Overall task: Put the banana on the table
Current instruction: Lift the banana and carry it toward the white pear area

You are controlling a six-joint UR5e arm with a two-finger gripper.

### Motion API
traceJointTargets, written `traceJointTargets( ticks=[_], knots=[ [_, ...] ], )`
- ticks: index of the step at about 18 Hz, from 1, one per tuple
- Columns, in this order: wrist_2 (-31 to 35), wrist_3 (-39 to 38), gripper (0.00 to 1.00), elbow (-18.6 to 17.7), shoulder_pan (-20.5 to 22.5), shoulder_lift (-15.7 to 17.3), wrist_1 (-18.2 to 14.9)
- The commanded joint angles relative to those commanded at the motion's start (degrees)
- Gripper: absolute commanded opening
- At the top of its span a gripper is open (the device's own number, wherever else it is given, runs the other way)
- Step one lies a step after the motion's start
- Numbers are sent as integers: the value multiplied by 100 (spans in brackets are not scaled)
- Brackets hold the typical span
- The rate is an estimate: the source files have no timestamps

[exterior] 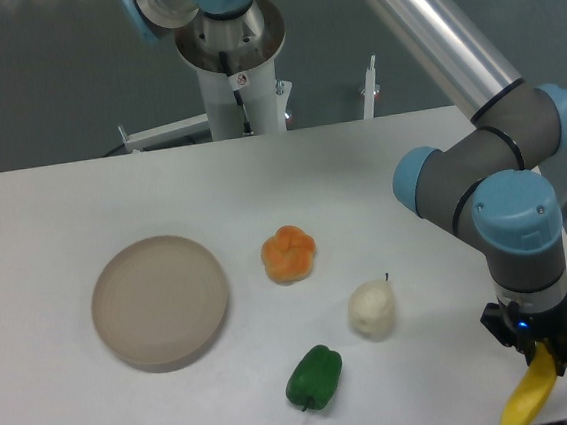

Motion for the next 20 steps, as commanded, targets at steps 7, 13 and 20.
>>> traceJointTargets(
  ticks=[7,13,20],
  knots=[
    [-176,35,26,-825,26,878,-245],
    [-377,762,26,-1880,333,1599,-396],
    [-824,2686,26,-3014,1168,2118,-308]
  ],
)
